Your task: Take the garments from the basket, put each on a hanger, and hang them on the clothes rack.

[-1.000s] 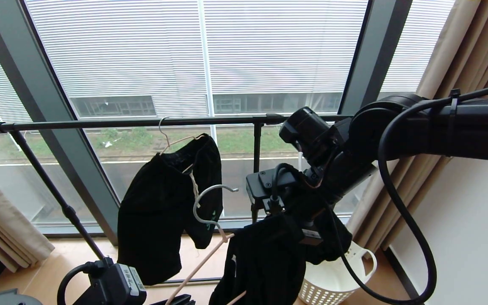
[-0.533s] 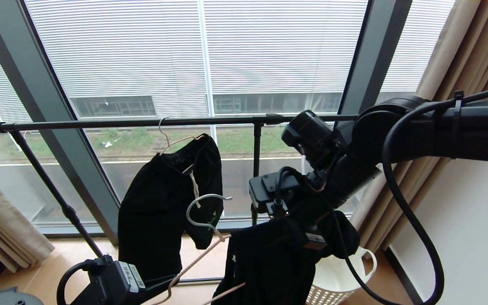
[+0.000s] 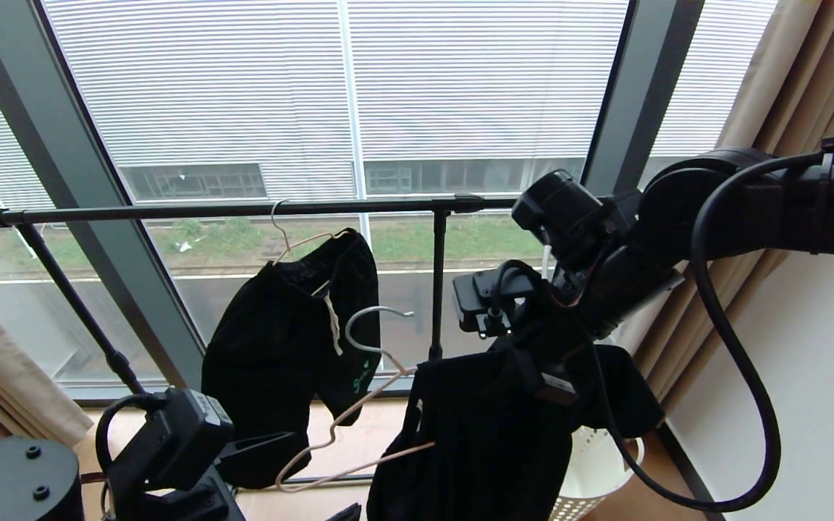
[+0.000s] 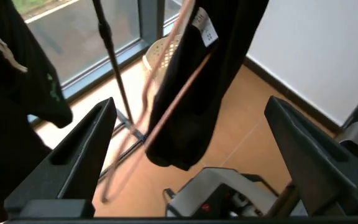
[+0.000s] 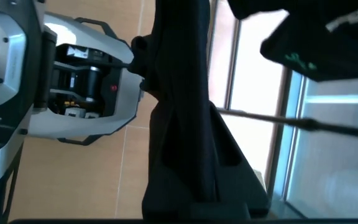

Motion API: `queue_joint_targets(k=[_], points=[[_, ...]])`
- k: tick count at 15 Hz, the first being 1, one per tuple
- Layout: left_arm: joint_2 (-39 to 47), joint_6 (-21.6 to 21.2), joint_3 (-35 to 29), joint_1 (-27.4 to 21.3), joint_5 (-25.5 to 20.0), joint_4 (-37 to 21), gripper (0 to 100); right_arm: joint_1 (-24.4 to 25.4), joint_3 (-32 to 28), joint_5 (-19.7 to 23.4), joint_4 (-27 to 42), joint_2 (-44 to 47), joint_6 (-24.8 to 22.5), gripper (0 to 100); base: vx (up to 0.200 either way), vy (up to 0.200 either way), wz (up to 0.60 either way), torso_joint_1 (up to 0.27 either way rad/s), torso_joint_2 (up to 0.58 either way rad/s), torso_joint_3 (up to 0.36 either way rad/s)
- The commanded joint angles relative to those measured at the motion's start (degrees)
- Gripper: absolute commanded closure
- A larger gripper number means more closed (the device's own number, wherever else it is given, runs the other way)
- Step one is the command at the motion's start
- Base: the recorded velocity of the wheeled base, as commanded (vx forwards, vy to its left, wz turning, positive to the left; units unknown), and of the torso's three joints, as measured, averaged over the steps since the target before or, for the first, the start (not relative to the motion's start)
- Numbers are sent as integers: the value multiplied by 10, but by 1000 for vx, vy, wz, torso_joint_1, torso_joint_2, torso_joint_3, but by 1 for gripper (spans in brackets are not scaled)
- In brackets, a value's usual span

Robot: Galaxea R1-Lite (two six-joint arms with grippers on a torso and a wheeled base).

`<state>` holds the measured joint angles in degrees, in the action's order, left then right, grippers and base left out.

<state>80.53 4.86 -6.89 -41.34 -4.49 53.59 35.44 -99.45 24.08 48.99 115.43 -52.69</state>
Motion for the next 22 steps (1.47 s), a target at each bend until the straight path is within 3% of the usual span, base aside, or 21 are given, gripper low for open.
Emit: queue_joint_targets(k=[1,4,6,7,12,14,17,22], points=[[17,43,-18,51,-42,0,0,-10,-10,-26,-10,-7,37,100,0,0,0,0,0,0],[46,125,-37,98,-119,0,0,-17,-14,-27,-59,-6,140,100,0,0,0,0,0,0],[72,146,-37,124,-174,0,0,-18,-14,-27,-75,-14,194,100,0,0,0,0,0,0],[93,146,-38,126,-176,0,0,-18,-13,-26,-75,-21,196,100,0,0,0,0,0,0],[178,145,-40,127,-155,37,0,-19,-7,-5,-72,-48,198,100,0,0,0,0,0,0],[228,147,-57,125,-98,68,0,-16,9,16,-70,-62,198,100,0,0,0,0,0,0],[268,161,-61,111,-52,121,0,-4,26,17,-70,-64,197,100,0,0,0,0,0,0],[277,175,-58,96,-43,146,0,27,51,17,-70,-84,197,100,0,0,0,0,0,0]])
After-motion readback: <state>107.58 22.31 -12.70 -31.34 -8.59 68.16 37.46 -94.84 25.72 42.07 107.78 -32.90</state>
